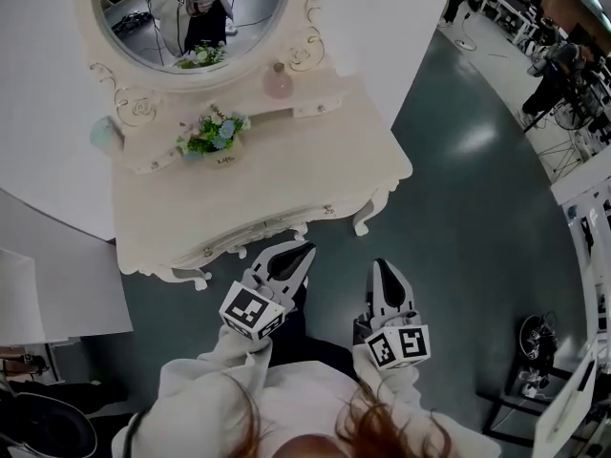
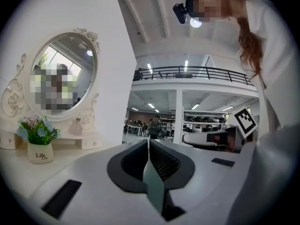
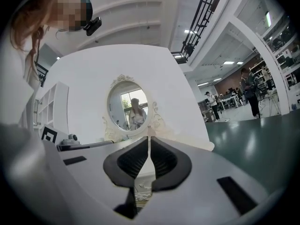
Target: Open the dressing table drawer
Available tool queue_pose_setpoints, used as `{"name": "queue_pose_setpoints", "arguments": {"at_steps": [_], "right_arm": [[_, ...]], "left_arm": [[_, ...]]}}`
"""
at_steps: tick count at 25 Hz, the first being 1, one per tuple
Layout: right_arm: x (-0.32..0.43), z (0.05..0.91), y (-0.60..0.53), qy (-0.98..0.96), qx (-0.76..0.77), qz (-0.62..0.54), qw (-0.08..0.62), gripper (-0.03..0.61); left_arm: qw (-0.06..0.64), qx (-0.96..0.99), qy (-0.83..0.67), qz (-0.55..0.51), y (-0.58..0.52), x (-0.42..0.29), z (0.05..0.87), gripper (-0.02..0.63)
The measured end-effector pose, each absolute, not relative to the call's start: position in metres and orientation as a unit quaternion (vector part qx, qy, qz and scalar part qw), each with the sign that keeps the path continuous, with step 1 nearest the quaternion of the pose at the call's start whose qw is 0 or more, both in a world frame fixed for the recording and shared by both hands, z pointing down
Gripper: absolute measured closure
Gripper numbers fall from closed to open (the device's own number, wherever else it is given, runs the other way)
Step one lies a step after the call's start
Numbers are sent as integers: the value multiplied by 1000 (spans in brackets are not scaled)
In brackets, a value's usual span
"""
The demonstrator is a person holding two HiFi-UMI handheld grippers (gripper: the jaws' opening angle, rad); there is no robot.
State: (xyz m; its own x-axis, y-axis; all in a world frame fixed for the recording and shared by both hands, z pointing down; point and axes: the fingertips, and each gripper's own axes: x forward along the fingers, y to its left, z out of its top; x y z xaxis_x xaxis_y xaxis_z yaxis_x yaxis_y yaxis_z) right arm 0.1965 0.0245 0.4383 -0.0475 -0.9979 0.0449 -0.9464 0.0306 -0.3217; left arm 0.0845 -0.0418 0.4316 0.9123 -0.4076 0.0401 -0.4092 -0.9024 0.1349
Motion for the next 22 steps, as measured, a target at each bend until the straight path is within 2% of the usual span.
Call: {"name": "queue_pose_setpoints", "arguments": {"at_steps": [22], "right_arm": [[217, 436, -143, 704, -689, -134, 110, 537]], "left_arm": [[65, 976, -206, -2, -206, 99, 429, 589]]}}
